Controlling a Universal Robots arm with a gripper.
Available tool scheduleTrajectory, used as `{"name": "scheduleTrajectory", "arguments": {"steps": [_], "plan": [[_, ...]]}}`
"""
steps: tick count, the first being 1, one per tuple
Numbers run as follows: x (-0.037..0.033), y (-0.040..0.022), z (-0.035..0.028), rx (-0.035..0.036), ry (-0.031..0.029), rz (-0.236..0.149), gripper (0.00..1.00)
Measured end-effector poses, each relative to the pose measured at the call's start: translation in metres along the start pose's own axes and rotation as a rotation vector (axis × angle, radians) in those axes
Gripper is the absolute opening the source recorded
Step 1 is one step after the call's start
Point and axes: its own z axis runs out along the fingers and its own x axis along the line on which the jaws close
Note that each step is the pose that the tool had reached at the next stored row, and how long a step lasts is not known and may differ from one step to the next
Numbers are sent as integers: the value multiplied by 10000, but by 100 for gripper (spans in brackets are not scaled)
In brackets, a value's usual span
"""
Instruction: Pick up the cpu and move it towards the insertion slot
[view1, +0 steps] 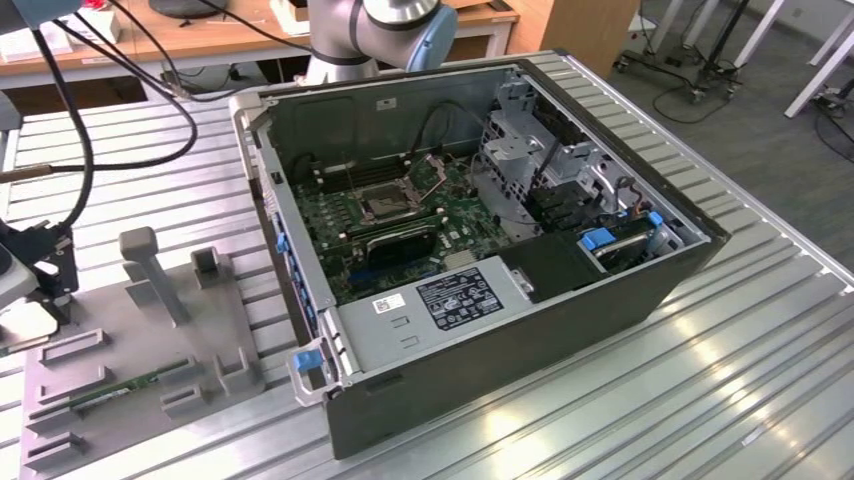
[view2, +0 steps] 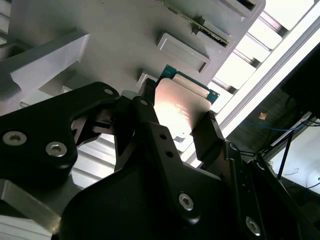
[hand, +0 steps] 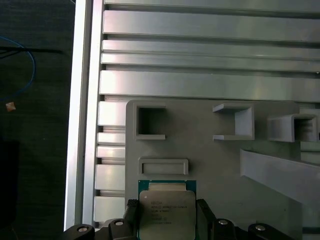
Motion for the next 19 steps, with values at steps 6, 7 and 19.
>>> {"name": "scheduleTrajectory", "arguments": {"steps": [6, 7, 19], "plan": [[0, 2, -58, 0, 0, 0, 55], [0, 2, -65, 0, -1, 0, 55], [0, 4, -110, -1, -1, 0, 55]]}}
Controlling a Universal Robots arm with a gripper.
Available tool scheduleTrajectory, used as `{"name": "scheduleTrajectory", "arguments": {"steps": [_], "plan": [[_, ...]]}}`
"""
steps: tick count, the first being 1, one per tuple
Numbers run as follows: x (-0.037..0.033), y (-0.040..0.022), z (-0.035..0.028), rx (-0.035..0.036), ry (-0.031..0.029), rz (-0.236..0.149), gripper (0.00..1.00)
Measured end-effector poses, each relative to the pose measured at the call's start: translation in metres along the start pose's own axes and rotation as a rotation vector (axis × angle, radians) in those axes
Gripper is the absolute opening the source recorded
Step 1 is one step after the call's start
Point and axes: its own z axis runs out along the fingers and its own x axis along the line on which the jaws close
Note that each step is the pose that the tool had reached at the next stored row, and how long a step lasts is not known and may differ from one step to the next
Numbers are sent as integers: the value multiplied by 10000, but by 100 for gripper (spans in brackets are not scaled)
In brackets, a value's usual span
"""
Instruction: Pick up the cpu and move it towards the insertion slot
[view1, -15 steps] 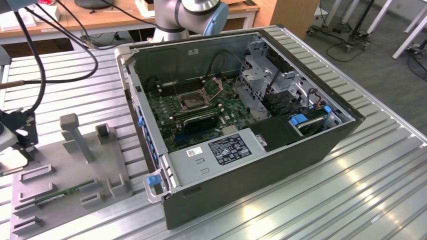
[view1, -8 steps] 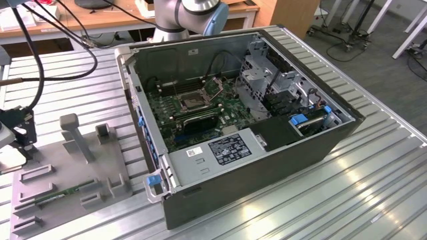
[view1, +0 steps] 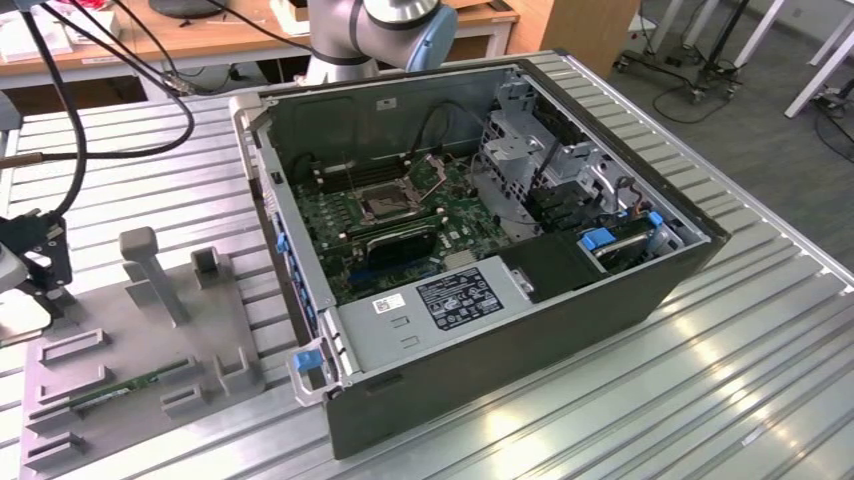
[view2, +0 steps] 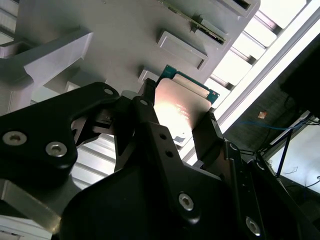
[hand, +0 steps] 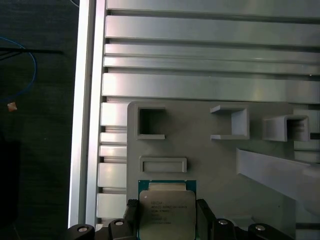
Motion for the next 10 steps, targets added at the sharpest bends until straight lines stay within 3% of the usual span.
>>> {"name": "scheduleTrajectory", "arguments": {"steps": [10], "plan": [[0, 1, -32, 2, 2, 0, 55]]}}
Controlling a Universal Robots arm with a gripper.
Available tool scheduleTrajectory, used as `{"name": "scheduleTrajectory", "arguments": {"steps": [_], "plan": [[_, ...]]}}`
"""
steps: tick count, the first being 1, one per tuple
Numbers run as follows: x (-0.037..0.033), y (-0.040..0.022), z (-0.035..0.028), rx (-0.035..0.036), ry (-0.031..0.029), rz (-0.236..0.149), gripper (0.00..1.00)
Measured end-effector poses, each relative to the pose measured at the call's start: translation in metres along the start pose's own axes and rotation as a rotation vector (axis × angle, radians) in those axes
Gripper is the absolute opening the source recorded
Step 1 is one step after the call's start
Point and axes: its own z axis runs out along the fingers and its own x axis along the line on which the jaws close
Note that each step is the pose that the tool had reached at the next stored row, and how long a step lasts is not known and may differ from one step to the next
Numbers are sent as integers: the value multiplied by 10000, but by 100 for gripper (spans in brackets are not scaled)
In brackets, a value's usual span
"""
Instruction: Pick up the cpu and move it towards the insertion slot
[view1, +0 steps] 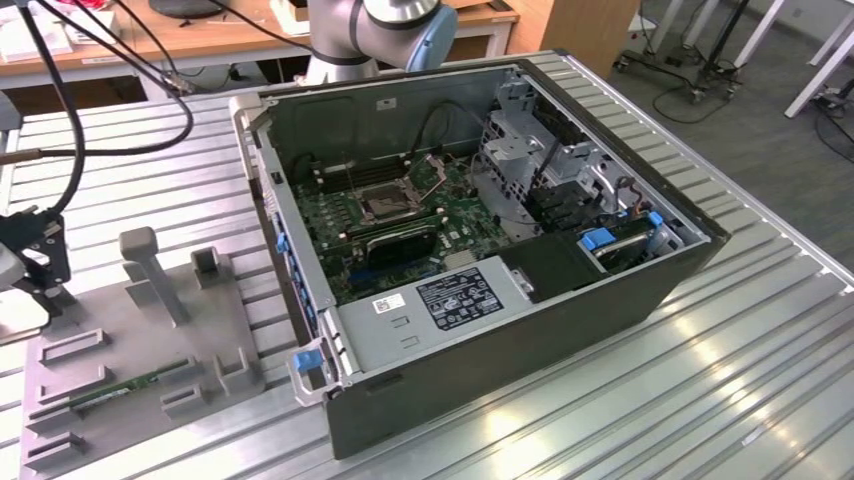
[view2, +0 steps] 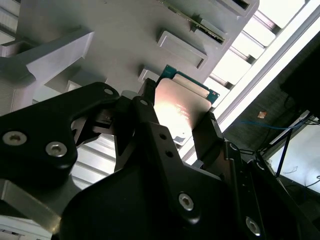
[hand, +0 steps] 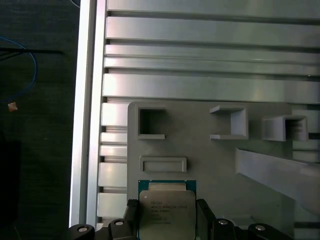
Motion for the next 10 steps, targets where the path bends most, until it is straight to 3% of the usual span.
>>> {"name": "scheduleTrajectory", "arguments": {"steps": [10], "plan": [[0, 2, -44, -2, -2, 0, 55]]}}
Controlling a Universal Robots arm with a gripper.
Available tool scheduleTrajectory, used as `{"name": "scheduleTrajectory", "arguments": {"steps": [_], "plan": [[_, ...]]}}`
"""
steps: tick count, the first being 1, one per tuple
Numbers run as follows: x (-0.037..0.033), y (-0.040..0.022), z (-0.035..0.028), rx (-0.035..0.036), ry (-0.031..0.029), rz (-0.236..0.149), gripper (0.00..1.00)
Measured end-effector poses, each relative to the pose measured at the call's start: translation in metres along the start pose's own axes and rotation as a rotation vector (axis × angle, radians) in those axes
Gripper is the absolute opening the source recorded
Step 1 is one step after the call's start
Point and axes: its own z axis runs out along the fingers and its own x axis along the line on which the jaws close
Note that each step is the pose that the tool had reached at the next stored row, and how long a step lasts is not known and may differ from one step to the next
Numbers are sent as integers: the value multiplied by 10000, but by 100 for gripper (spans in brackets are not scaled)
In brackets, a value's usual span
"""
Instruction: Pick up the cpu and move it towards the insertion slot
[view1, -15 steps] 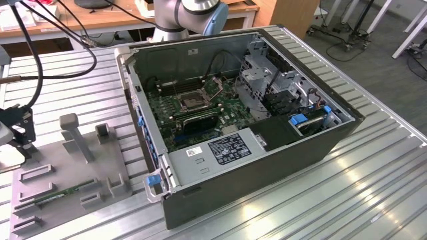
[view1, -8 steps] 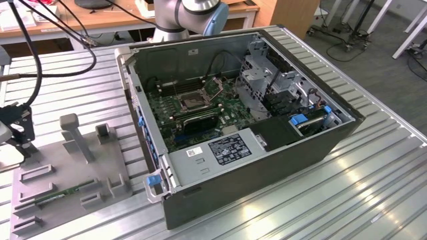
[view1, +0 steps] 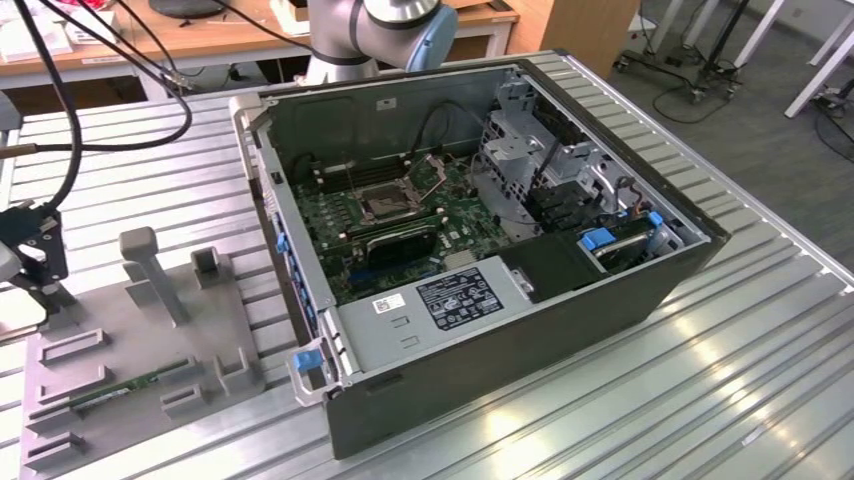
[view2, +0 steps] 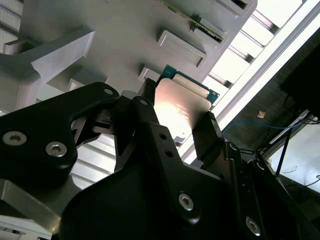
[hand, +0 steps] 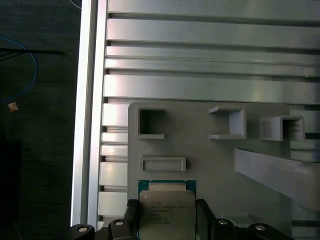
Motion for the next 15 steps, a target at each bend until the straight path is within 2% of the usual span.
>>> {"name": "scheduleTrajectory", "arguments": {"steps": [11, 15], "plan": [[0, 1, -9, 1, 1, 1, 55], [0, 2, -35, 1, 1, 1, 55]]}}
